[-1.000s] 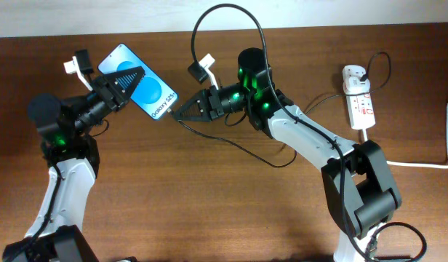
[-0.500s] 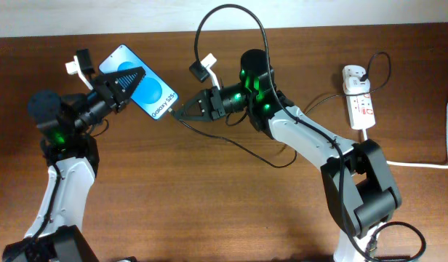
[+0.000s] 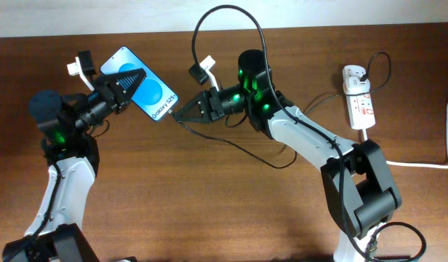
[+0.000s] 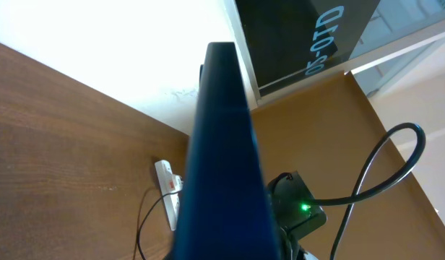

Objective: Plug charger to phone and switch on socket

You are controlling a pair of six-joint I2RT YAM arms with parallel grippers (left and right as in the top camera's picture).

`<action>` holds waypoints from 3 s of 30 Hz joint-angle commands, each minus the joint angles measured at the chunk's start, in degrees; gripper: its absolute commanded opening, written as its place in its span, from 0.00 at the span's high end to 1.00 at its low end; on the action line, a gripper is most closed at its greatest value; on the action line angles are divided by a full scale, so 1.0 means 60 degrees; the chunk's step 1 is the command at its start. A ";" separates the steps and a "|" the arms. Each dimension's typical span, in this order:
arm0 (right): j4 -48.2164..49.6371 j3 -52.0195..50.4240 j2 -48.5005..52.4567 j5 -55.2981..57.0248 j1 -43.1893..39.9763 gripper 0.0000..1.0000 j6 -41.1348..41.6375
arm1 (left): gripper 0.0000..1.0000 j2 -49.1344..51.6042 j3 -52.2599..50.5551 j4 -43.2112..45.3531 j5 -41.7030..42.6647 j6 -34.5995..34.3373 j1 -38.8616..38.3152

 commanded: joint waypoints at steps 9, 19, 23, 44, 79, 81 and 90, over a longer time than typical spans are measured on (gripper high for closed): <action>-0.0004 0.0244 0.0004 0.1381 -0.0153 0.96 -0.0135 | 1.00 -0.0149 -0.0040 0.0058 0.1009 -0.0251 -0.0561; -0.1960 0.0244 0.0004 0.2036 -0.0291 0.96 -0.1730 | 1.00 -0.0149 -0.0036 0.0229 0.1752 -0.0568 -0.0463; -0.5850 0.0244 0.0004 0.3952 -0.0342 0.96 -0.4328 | 1.00 -0.0146 -0.0036 0.0277 0.1526 -0.0568 0.0433; -1.6568 0.0237 -0.8371 0.9894 0.0623 0.96 -0.4339 | 1.00 0.0889 -0.0047 -0.1836 0.4255 -0.0321 -0.1545; -0.4229 -0.5610 -0.7555 1.0240 0.3901 0.96 -0.1137 | 1.00 0.0889 -0.0047 -0.2160 0.4244 0.1260 -0.1173; -0.4222 -0.5610 -0.7555 1.0386 0.3901 0.96 -0.1137 | 1.00 0.0889 -0.0047 -0.2164 0.4248 0.1260 -0.1173; -0.3435 -0.5610 -0.7191 1.0145 0.3891 0.96 -0.1133 | 1.00 0.0889 -0.0047 -0.2550 0.4248 0.1264 -0.1173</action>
